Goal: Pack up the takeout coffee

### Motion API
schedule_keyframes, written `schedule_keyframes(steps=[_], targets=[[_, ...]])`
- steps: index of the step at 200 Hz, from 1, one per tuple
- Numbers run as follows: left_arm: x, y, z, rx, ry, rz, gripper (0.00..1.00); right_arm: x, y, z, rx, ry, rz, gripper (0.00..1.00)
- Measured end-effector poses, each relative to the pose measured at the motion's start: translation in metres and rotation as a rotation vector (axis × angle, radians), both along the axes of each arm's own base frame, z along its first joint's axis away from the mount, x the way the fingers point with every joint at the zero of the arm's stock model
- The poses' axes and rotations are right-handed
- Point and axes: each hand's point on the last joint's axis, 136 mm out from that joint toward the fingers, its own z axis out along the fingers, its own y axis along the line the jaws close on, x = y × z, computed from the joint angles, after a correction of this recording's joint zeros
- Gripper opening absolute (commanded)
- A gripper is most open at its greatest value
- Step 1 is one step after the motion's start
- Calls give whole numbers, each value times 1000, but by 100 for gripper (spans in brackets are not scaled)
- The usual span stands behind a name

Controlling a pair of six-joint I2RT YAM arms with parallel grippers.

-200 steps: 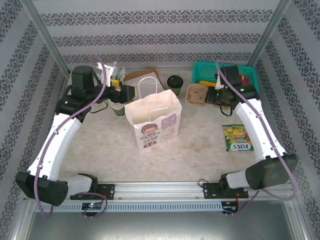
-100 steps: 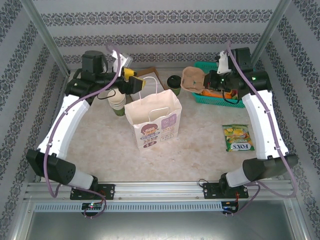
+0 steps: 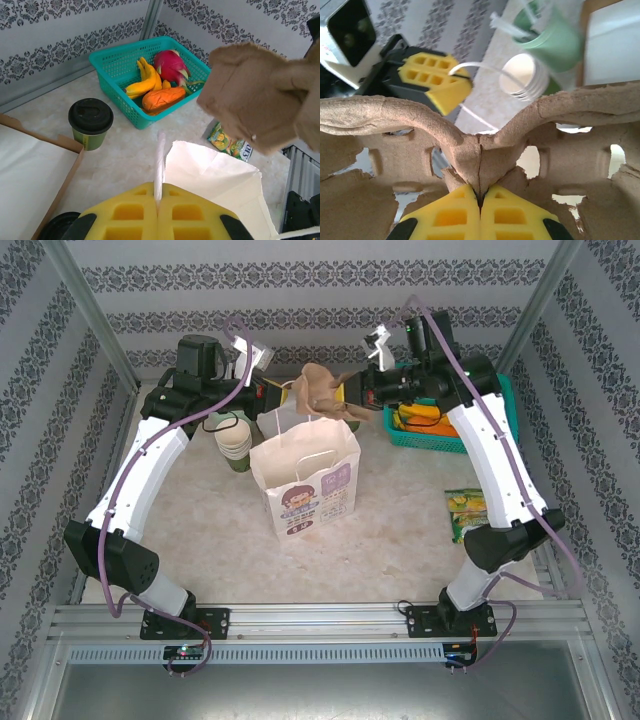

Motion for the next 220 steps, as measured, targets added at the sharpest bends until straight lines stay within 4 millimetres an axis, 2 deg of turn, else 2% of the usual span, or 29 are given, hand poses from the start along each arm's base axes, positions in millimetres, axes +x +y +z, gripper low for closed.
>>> schedule_keyframes(steps=[28, 62, 89, 143, 220], targets=[[1, 0, -1, -3, 10, 3, 0, -7, 21, -4, 48, 75, 76, 0], [5, -1, -6, -3, 26, 12, 0, -19, 35, -4, 101, 136, 134, 0], [7, 1, -7, 1, 30, 27, 0, -24, 41, -21, 96, 204, 146, 0], [12, 2, -12, 3, 51, 47, 0, -19, 38, -53, 33, 269, 103, 0], [15, 4, -11, 1, 62, 73, 0, -18, 30, -95, -195, 236, 0, 0]])
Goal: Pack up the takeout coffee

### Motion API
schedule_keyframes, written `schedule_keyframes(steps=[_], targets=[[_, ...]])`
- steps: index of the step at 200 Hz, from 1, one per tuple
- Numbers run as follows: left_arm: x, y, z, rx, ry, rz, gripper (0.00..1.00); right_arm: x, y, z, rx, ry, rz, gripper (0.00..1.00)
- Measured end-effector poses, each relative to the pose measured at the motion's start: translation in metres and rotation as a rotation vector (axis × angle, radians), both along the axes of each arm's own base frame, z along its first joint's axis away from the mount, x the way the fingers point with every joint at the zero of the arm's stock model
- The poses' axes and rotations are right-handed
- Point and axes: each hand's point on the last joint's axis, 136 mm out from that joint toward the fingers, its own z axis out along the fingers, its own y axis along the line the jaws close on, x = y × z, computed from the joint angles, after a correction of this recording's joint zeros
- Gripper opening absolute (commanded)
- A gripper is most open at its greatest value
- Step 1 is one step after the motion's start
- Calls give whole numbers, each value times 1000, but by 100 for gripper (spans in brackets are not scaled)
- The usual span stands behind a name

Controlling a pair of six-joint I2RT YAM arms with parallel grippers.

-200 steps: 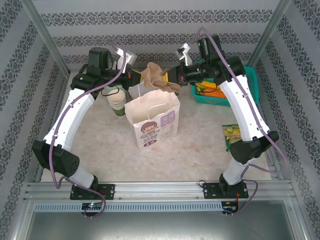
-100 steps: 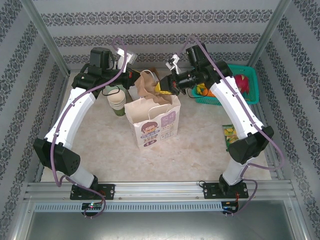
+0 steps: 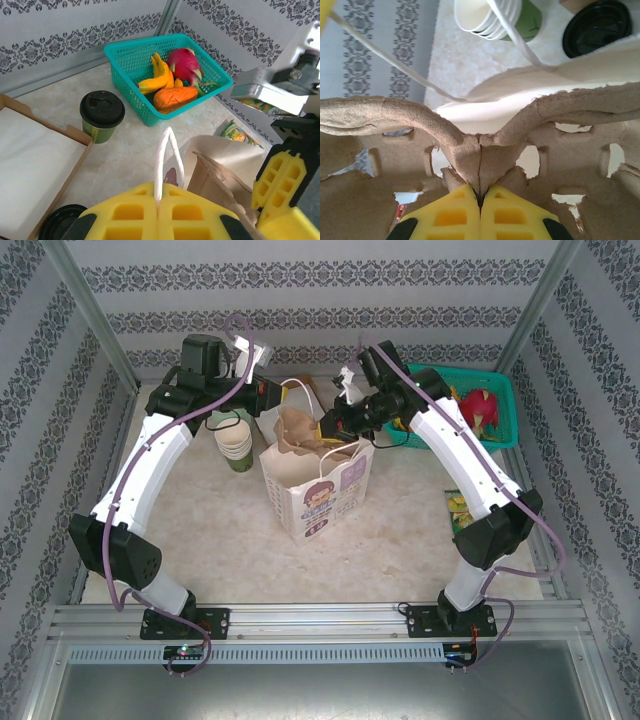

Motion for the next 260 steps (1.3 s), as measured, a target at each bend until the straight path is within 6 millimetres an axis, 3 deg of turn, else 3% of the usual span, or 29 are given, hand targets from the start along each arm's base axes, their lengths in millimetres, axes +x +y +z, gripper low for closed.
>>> schedule_keyframes(steps=[110, 260], targets=[[13, -1, 6, -41, 48, 54, 0, -5, -10, -47, -305, -42, 36, 0], [44, -5, 5, -117, 167, 141, 0, -17, -11, -77, -500, -14, 129, 0]])
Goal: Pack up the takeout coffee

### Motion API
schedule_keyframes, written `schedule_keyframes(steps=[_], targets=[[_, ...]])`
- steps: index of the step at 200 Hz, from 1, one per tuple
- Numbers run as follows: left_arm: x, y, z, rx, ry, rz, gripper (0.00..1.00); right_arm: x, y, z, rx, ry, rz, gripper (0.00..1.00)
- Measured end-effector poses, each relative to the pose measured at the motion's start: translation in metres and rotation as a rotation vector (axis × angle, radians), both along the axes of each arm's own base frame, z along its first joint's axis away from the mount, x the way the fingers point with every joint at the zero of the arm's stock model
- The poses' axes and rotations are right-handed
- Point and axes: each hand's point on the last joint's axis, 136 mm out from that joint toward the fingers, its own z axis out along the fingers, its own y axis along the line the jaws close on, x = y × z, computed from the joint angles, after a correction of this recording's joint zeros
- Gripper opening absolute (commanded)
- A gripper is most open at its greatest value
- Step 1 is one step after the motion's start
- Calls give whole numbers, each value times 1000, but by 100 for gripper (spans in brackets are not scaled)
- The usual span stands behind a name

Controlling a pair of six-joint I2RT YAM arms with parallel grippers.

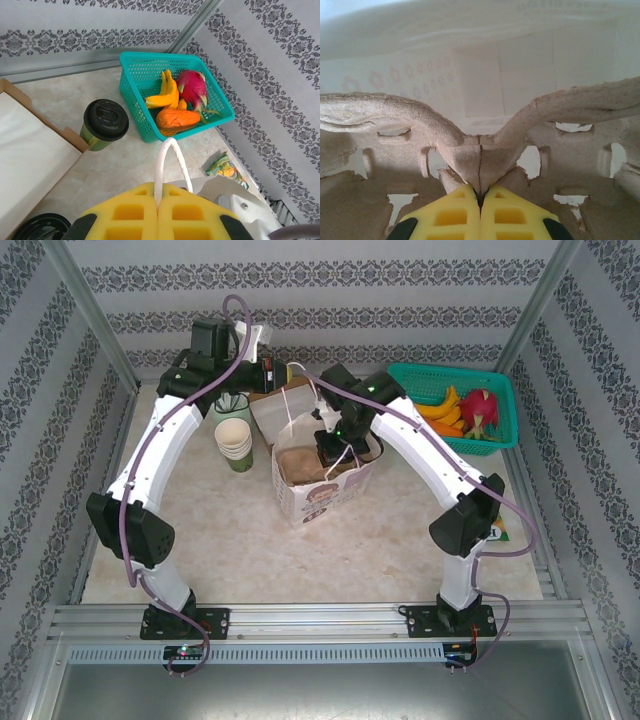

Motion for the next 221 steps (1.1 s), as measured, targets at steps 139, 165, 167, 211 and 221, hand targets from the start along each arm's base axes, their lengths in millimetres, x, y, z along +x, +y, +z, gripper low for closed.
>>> schedule_keyframes(steps=[139, 165, 167, 211, 221], targets=[[1, -13, 11, -67, -59, -76, 0, -2, 4, -27, -46, 102, 8, 0], [-11, -14, 5, -63, -77, -113, 2, 0, 5, -35, -58, 121, 7, 0], [-12, -14, 5, -63, -79, -116, 2, 0, 5, -36, -59, 122, 7, 0], [-20, -14, 12, -52, -121, -143, 5, 2, 7, -49, -76, 153, 7, 0], [-20, -13, 12, -48, -127, -145, 6, 2, 7, -49, -76, 155, 7, 0]])
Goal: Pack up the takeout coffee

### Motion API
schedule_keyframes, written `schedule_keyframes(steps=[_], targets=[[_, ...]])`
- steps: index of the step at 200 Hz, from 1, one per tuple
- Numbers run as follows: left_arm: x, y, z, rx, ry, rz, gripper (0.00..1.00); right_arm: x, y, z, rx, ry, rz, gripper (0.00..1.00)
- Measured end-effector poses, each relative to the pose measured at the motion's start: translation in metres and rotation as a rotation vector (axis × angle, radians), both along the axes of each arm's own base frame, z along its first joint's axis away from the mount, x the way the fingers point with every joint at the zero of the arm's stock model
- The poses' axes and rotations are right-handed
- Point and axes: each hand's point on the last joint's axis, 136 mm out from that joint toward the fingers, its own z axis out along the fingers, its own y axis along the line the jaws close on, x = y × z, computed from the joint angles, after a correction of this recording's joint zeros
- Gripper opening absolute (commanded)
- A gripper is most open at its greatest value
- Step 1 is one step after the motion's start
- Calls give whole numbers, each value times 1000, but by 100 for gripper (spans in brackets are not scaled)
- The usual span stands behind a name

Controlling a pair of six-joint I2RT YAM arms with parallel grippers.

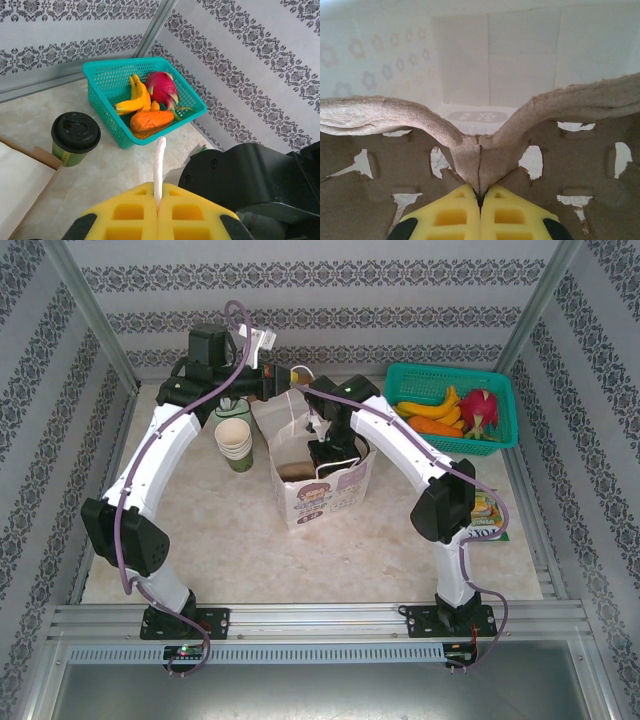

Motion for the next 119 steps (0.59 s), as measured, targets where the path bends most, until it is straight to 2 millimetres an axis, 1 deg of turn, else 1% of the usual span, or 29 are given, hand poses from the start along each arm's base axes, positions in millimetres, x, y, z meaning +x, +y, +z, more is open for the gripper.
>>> schedule_keyframes(steps=[7, 18, 24, 35, 48, 57, 67, 81, 92, 100, 105, 119], targets=[[0, 0, 0, 1, -2, 0, 9, 0, 0, 0, 0, -1, 0, 0], [0, 0, 0, 5, -7, 1, 19, 0, 0, 0, 0, -1, 0, 0], [0, 1, 0, 8, -12, 1, 26, 0, 0, 0, 0, 0, 0, 0], [0, 2, 1, 12, -16, 6, 41, 0, 0, 0, 0, -1, 0, 0], [-1, 4, 1, 23, -29, 16, 54, 0, 0, 0, 1, -2, 0, 0], [-7, 8, 0, 40, -45, 21, 65, 1, 1, -1, 2, -4, -1, 0], [-17, 13, -4, 56, -56, 33, 75, 1, 1, -1, 3, -3, -3, 0], [-39, 22, -9, 83, -83, 36, 88, 1, 0, -1, 3, -4, -4, 0], [-63, 28, -9, 101, -138, 15, 100, 0, 0, -2, 3, -3, -4, 0], [-83, 29, -10, 105, -175, -9, 100, 1, 0, -2, 3, -3, -7, 0], [-100, 29, -10, 109, -204, -33, 100, 1, 1, -2, 5, -5, -7, 0], [-140, 24, -9, 114, -285, -101, 100, 2, 2, -3, 7, -8, -11, 0]])
